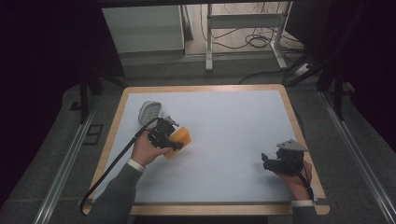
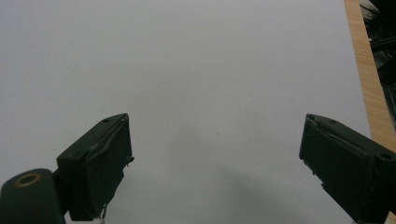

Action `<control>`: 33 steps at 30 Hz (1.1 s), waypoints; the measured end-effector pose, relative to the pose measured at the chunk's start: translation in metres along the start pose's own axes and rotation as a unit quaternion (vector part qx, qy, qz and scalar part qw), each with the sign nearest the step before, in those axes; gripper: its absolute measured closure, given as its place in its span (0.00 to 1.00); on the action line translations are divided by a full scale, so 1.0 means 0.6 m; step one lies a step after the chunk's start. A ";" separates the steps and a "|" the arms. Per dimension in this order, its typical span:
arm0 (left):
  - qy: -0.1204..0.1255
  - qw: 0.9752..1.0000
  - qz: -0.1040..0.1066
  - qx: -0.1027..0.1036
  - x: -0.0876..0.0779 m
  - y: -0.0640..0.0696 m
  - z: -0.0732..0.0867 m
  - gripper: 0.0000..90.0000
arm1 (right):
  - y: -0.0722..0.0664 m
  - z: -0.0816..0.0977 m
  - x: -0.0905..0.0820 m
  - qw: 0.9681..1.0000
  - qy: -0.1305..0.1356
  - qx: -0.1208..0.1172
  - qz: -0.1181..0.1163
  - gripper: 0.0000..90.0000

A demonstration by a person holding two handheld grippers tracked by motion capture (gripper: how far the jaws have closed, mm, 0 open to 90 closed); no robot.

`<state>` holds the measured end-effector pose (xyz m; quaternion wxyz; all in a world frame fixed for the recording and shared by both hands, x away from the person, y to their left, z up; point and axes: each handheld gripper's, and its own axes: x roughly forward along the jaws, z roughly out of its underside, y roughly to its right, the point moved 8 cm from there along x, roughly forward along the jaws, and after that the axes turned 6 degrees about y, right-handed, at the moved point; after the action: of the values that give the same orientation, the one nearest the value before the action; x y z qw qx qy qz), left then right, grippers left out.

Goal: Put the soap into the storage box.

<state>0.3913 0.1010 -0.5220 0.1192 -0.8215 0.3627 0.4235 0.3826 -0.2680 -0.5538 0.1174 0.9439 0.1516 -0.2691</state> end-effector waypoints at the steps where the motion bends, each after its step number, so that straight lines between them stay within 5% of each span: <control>1: 0.001 1.000 0.000 -0.001 -0.001 -0.001 -0.001 0.68 | 0.000 0.000 0.000 1.000 0.000 0.000 0.000 0.10; 33: 0.017 1.000 -0.012 -0.016 -0.033 -0.055 -0.012 0.68 | 0.004 0.003 0.002 1.000 -0.003 0.002 0.002 0.10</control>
<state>0.4110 0.1305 -0.5060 0.1049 -0.8349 0.3476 0.4137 0.3836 -0.2706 -0.5557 0.1167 0.9437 0.1488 -0.2715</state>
